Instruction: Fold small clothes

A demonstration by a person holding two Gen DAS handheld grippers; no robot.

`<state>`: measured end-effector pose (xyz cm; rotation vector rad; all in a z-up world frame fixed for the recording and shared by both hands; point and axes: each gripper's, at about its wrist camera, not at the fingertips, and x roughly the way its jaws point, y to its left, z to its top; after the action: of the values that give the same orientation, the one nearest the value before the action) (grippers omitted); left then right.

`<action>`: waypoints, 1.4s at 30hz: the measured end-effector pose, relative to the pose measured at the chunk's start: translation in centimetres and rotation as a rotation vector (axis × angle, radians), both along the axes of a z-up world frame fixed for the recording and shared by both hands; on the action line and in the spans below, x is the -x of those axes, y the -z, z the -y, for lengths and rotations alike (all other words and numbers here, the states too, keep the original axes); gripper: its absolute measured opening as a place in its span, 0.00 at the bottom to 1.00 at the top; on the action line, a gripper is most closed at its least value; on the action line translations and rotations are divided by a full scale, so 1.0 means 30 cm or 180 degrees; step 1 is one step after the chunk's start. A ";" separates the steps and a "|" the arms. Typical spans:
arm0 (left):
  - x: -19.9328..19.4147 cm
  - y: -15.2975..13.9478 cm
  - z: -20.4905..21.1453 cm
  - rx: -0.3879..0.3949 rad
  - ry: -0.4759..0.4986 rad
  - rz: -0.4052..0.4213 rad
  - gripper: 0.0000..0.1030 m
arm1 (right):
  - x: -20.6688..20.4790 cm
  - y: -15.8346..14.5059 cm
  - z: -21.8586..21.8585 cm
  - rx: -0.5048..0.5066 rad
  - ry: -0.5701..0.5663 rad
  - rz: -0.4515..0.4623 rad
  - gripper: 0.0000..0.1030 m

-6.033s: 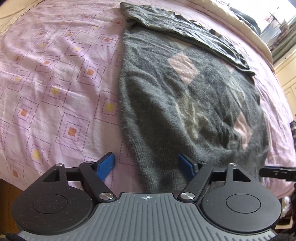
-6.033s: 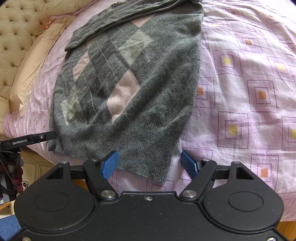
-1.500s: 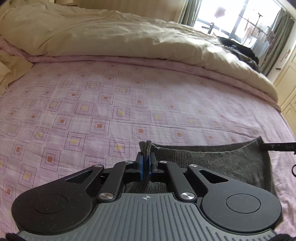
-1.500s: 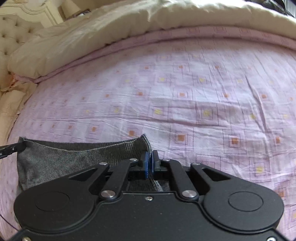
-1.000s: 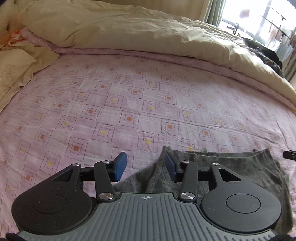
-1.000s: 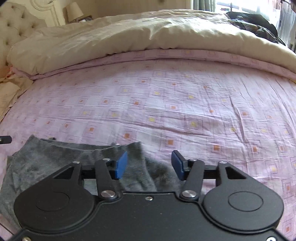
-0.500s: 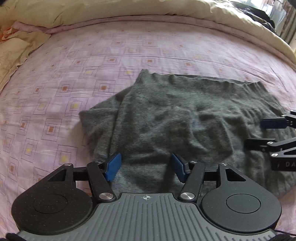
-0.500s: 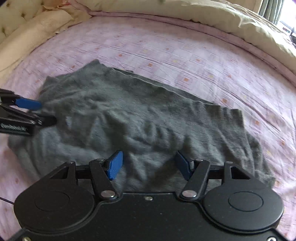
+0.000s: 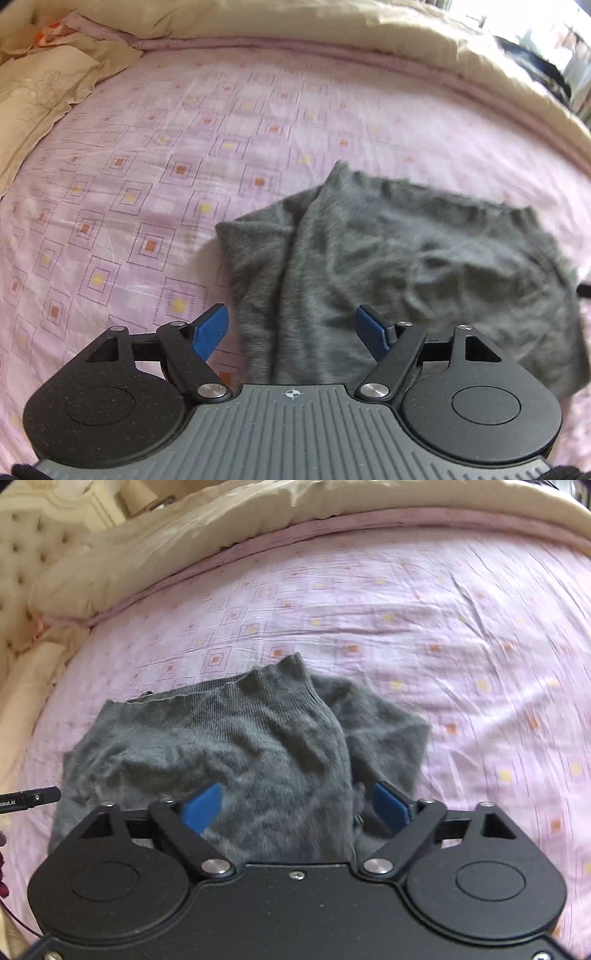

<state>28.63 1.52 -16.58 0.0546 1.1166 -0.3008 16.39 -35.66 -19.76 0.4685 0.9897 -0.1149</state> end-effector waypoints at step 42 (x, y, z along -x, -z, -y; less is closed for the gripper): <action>-0.069 0.184 0.525 -0.0492 0.0527 -0.0468 1.00 | -0.034 0.277 0.201 -0.2080 0.0250 0.0290 1.00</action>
<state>30.71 -14.23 -22.09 0.2666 1.2829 -0.3703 17.39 -41.68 -28.07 1.1009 0.9065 0.1666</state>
